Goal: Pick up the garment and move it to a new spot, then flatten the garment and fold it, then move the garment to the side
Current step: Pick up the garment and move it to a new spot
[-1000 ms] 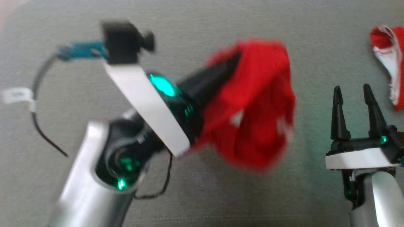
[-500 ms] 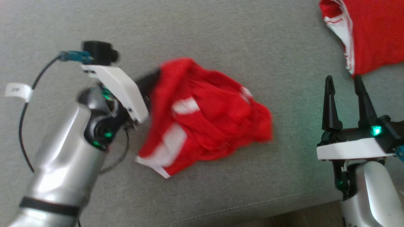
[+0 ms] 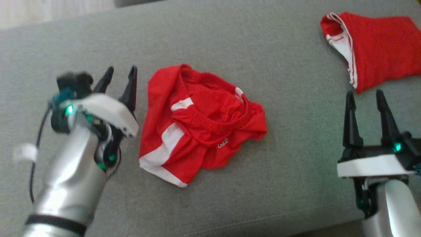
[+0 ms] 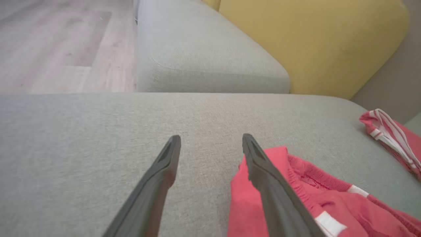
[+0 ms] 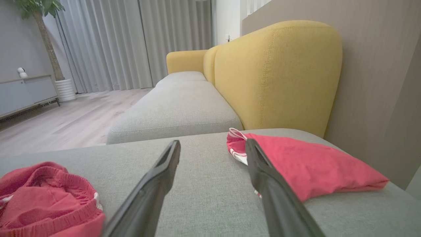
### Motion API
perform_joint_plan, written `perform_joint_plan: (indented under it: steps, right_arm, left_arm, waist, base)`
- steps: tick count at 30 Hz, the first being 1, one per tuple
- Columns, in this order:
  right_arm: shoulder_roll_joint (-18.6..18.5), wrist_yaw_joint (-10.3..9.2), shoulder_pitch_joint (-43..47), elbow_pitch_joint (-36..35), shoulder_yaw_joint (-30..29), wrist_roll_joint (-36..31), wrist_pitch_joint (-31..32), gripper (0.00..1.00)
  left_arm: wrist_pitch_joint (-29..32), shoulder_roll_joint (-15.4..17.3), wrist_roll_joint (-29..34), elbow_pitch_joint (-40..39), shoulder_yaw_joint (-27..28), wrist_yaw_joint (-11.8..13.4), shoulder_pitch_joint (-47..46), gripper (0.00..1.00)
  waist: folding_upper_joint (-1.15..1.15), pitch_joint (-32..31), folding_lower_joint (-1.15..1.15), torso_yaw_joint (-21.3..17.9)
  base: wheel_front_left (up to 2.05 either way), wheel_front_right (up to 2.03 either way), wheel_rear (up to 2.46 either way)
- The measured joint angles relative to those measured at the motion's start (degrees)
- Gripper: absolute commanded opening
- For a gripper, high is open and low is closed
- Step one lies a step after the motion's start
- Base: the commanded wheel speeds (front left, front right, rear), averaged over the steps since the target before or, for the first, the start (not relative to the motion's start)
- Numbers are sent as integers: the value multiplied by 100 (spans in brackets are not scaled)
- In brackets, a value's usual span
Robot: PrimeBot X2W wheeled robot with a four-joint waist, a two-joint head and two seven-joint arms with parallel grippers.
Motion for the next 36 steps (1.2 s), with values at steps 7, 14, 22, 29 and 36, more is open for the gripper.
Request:
perform_joint_plan:
  steps: [7, 14, 22, 29, 36]
  right_arm:
    - [4, 0, 442, -2, -356, -338, 0, 100]
    - [13, 0, 833, 86, -552, -476, 0, 100]
    - [19, 0, 1067, 396, -469, -489, 1, 100]
    - [32, 0, 1322, 714, -313, -326, 1, 100]
    - [32, 0, 1376, 823, -180, -245, 1, 100]
  left_arm:
    - [-434, -166, 244, -457, -110, 151, 1026, 100]
    - [-494, -210, 984, -1536, -188, 575, 2307, 100]
    - [-495, -391, 1557, -2452, 987, 700, 3751, 100]
    - [-495, -634, 2154, -2724, 1920, 311, 4112, 100]
    - [-495, -870, 2516, -2699, 2347, -92, 4208, 100]
  waist:
    - [0, -378, 0, 328]
    - [0, -764, 0, 787]
    - [0, -1018, 0, 1242]
    - [0, -1171, 0, 1484]
    - [0, -1148, 0, 1487]
  base:
    - [0, 0, 0]
    - [0, 0, 0]
    - [0, 0, 0]
    - [0, 0, 0]
    - [0, 0, 0]
